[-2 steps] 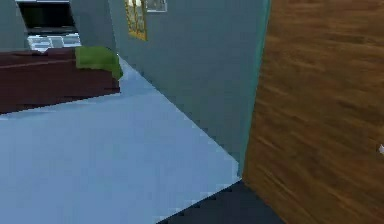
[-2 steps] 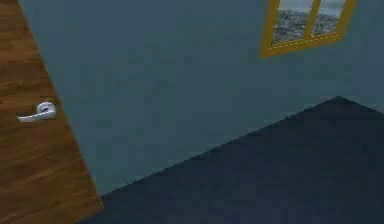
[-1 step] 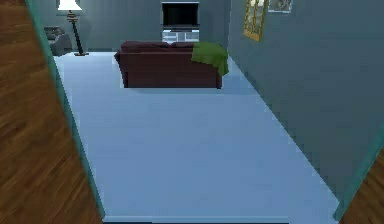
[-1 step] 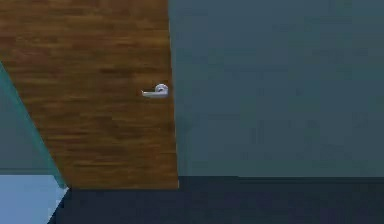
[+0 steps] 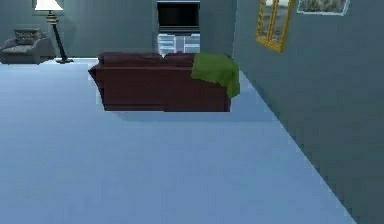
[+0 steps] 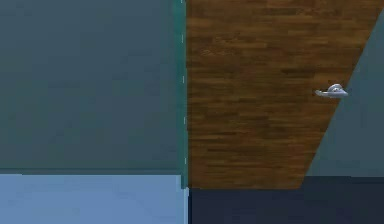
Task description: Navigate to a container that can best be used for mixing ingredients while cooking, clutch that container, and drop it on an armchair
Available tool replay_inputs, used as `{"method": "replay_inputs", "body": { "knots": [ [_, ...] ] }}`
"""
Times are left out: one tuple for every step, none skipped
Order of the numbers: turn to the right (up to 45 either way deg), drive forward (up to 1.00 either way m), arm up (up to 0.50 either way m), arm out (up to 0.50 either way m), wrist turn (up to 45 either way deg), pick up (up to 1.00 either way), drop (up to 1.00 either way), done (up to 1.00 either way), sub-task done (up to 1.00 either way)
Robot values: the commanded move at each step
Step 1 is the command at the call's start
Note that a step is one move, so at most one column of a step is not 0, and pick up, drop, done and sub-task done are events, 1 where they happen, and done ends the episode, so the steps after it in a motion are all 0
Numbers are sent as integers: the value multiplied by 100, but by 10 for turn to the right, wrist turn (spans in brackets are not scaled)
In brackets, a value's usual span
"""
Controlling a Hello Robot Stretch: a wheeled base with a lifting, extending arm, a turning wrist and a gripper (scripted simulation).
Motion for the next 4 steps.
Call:
{"method": "replay_inputs", "body": {
  "knots": [
    [-60,0,0,0,0,0,0,0,0],
    [0,25,0,0,0,0,0,0,0],
    [-360,0,0,0,0,0,0,0,0],
    [0,45,0,0,0,0,0,0,0]
  ]
}}
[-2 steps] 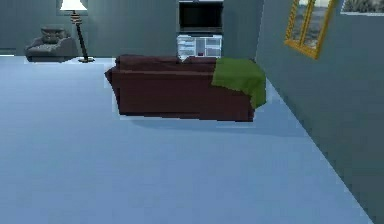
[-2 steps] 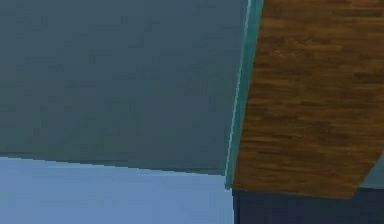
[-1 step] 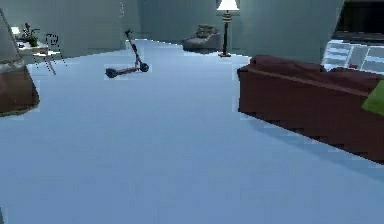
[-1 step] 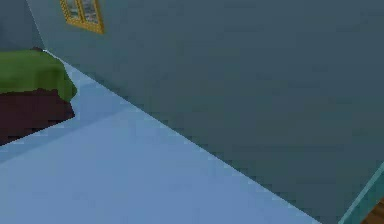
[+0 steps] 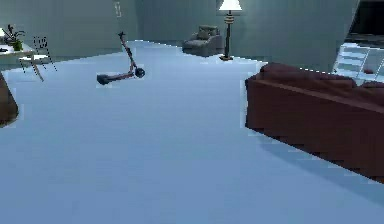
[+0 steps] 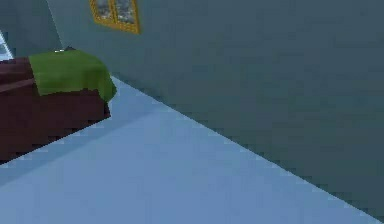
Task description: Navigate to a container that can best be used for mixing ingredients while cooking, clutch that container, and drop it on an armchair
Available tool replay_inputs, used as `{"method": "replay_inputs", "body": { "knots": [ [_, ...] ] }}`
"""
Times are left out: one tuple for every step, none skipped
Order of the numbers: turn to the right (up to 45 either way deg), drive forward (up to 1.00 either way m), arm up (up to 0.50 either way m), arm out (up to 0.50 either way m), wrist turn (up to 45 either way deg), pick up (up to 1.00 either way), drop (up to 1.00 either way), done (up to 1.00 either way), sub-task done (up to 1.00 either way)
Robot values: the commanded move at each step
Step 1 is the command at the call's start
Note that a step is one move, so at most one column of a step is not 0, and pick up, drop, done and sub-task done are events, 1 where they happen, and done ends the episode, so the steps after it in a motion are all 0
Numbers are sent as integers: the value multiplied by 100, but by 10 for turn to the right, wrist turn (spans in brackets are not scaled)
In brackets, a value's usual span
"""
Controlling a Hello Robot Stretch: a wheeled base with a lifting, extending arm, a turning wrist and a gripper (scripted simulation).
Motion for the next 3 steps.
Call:
{"method": "replay_inputs", "body": {
  "knots": [
    [-330,0,0,0,0,0,0,0,0],
    [0,100,0,0,0,0,0,0,0],
    [-30,0,0,0,0,0,0,0,0]
  ]
}}
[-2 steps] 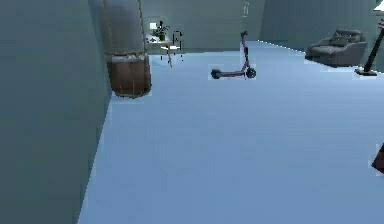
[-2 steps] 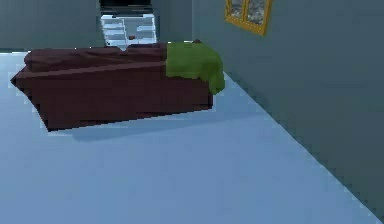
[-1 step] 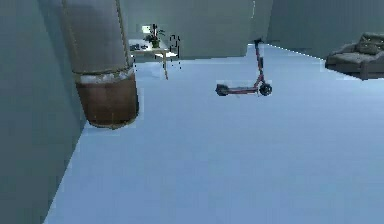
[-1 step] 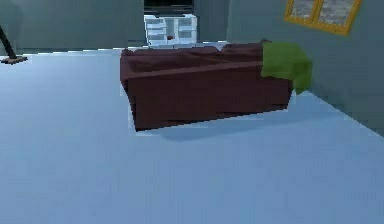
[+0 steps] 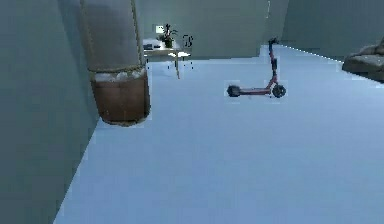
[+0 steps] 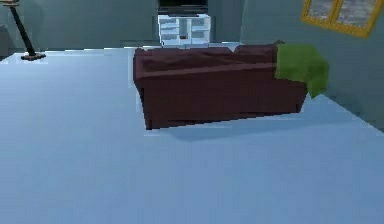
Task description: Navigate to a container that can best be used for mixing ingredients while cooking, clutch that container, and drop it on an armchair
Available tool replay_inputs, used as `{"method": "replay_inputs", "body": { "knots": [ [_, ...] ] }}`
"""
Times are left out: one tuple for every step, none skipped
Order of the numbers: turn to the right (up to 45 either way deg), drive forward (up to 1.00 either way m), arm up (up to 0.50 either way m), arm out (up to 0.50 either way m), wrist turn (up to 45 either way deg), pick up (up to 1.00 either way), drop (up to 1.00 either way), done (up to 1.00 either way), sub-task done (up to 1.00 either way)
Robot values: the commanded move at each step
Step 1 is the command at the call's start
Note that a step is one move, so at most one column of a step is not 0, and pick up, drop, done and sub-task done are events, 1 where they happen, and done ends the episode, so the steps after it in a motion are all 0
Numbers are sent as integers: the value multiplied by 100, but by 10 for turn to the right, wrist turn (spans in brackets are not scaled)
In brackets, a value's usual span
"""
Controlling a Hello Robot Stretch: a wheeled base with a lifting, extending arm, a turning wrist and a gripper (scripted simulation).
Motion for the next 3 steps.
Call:
{"method": "replay_inputs", "body": {
  "knots": [
    [0,100,0,0,0,0,0,0,0],
    [0,100,0,0,0,0,0,0,0],
    [30,0,0,0,0,0,0,0,0]
  ]
}}
